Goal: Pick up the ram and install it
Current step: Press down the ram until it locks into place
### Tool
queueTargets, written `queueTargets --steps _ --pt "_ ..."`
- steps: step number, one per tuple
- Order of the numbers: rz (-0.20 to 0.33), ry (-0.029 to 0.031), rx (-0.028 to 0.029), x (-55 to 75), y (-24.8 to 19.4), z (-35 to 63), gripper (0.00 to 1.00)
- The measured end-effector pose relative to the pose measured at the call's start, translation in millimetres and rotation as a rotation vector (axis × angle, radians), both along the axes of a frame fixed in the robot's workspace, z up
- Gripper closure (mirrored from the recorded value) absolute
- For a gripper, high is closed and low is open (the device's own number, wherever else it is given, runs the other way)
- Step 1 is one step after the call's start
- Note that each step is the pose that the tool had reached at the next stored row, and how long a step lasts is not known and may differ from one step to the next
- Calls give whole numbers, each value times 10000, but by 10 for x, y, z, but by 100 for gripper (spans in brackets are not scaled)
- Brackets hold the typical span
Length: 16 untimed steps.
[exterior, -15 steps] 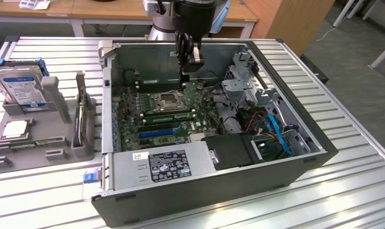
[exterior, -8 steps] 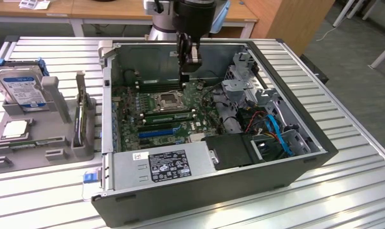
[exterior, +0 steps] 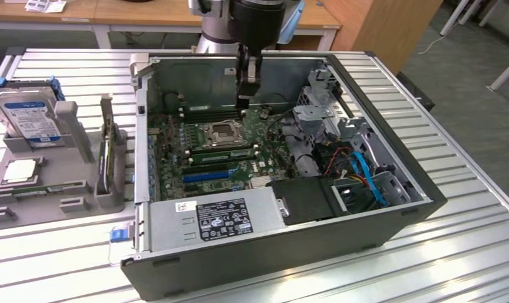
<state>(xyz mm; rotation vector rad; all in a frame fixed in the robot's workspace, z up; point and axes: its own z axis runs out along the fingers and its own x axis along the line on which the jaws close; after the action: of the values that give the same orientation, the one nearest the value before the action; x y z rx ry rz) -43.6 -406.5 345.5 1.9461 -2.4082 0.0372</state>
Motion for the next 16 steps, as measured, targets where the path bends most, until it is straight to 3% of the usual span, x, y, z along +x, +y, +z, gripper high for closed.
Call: queueTargets --steps 16 --pt "-2671 1 -2 0 0 1 89"
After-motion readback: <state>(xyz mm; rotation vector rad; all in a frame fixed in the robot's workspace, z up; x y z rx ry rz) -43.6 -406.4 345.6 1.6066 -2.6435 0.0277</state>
